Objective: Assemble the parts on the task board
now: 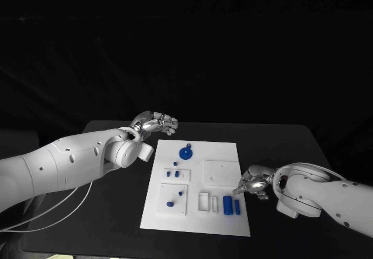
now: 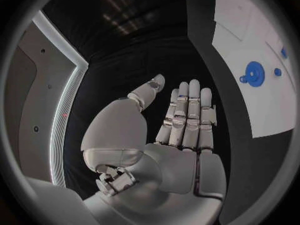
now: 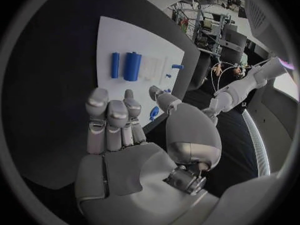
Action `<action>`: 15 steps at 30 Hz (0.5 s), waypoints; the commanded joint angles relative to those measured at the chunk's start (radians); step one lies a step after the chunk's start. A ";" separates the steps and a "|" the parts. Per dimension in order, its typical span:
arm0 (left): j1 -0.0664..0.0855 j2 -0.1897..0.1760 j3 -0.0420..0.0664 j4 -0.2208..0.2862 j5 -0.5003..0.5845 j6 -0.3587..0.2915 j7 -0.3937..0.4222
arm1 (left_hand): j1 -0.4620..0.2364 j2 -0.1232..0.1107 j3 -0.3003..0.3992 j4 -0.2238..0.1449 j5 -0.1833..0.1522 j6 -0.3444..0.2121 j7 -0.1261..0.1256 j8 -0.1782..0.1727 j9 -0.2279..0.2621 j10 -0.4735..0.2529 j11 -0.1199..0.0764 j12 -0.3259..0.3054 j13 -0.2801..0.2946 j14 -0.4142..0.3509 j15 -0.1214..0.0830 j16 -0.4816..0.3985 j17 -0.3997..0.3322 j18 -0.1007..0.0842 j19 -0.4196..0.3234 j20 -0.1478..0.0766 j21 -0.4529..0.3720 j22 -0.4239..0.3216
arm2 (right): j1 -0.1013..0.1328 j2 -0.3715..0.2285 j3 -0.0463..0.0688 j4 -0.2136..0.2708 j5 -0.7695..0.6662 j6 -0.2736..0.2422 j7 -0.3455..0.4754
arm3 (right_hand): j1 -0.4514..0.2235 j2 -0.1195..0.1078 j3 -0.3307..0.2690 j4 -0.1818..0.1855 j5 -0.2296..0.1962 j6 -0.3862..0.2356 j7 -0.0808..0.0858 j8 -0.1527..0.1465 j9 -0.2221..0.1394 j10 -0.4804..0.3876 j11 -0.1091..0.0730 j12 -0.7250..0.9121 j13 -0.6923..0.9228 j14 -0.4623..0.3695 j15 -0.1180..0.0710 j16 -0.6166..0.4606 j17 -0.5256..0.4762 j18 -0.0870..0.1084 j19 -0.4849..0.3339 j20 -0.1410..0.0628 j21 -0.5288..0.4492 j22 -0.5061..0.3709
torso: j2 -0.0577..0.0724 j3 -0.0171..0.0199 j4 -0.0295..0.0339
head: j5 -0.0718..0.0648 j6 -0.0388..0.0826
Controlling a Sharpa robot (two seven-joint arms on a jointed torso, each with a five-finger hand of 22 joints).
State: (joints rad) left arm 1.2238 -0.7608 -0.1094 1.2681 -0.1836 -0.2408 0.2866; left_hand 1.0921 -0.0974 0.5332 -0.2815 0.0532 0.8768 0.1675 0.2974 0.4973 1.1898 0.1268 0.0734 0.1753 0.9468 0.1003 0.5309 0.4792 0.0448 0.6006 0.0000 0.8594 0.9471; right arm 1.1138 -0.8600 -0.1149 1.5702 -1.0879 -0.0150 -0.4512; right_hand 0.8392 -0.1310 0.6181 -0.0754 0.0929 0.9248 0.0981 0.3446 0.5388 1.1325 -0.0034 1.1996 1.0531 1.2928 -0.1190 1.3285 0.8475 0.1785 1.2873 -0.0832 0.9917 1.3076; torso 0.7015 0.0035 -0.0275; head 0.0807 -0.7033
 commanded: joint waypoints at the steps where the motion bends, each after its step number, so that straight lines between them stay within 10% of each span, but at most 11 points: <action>1: -0.001 0.003 0.000 0.001 0.010 0.019 0.011 | -0.011 0.000 -0.002 0.002 -0.002 -0.007 -0.002 0.003 -0.002 -0.007 0.000 -0.001 -0.002 0.003 0.001 -0.004 0.001 0.014 -0.002 0.002 -0.006 0.001 | -0.002 0.002 -0.010 0.012 0.049 0.052 -0.068 | -0.024 0.005 0.000 0.008 -0.009 0.021 0.004 0.001 0.005 -0.022 -0.007 0.008 0.006 -0.005 0.000 0.006 0.007 0.083 -0.001 -0.007 0.012 0.024 | 0.002 -0.0058 0.0117 | -0.016 -0.001; 15: -0.001 0.001 0.000 0.011 0.011 0.022 0.010 | -0.013 0.000 -0.003 0.003 -0.002 -0.008 -0.002 0.004 -0.002 -0.007 0.000 -0.001 -0.002 0.003 0.001 -0.006 0.003 0.014 -0.003 0.002 -0.007 0.001 | -0.025 0.037 -0.043 -0.019 0.058 0.041 -0.093 | -0.076 0.020 0.013 0.003 -0.022 0.029 0.002 -0.009 0.017 0.056 -0.009 0.076 0.091 -0.005 -0.002 0.006 0.023 0.083 -0.007 -0.009 0.033 0.021 | 0.003 -0.0095 0.0125 | -0.027 -0.010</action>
State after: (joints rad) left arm 1.2220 -0.7604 -0.1106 1.2752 -0.1797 -0.2343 0.2858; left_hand 1.0921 -0.0974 0.5332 -0.2815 0.0532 0.8768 0.1675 0.2974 0.4965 1.1898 0.1267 0.0734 0.1746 0.9468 0.1003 0.5309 0.4804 0.0447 0.6006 0.0000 0.8555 0.9469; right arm 1.0908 -0.8263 -0.1574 1.5525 -1.0388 0.0096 -0.5261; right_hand 0.7715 -0.1078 0.6254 -0.0719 0.0735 0.9409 0.0820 0.3395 0.5551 1.1850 -0.0126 1.2729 1.1438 1.2935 -0.1194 1.3304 0.8701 0.1780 1.2807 -0.0895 1.0183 1.3075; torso 0.7045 -0.0055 -0.0161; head 0.0543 -0.7109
